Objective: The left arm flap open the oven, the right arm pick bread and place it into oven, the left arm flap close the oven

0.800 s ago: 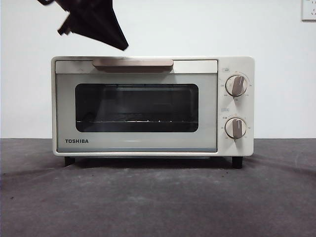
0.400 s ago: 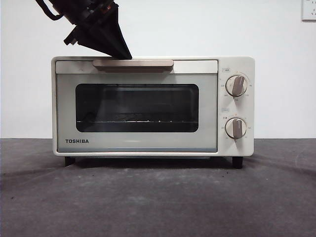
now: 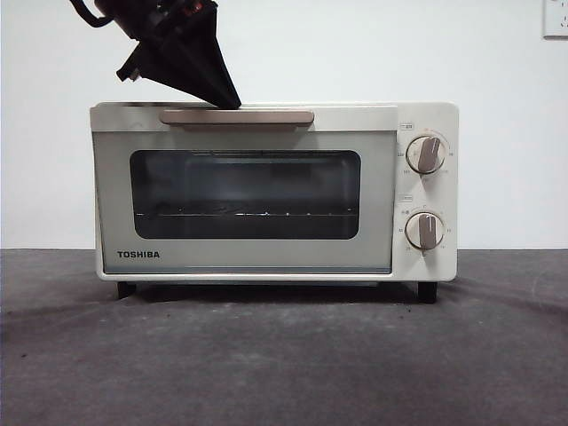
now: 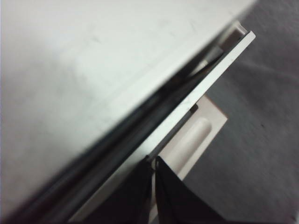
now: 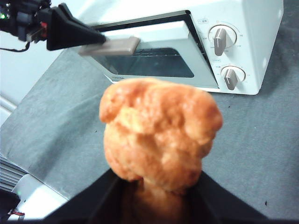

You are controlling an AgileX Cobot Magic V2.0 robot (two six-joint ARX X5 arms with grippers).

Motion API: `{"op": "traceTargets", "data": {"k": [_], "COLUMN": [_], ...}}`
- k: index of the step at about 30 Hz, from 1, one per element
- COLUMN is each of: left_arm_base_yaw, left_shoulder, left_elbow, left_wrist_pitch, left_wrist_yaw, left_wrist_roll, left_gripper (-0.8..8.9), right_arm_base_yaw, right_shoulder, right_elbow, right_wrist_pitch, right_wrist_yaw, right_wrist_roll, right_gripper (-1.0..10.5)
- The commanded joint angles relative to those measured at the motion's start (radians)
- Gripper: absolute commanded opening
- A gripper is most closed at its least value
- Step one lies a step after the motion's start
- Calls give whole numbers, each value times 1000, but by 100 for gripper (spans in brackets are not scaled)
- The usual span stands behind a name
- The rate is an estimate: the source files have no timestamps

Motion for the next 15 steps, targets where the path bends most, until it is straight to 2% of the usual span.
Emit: {"op": "traceTargets", "data": {"k": [1, 15], "left_arm_base_yaw": [-13, -37], "left_shoulder": [35, -22], "left_elbow": [-5, -65], "left_wrist_pitch": [-70, -101], "left_wrist_yaw": [-21, -21], "left_wrist_roll": [26, 24], "left_gripper": [16, 16], "right_arm_base_yaw": [5, 5], "right_shoulder": [0, 0], "right_elbow": [14, 14], "right_wrist_pitch": [16, 33], "right_wrist_yaw": [4, 4], "right_wrist_roll": [10, 10], "right_gripper": [149, 149]}}
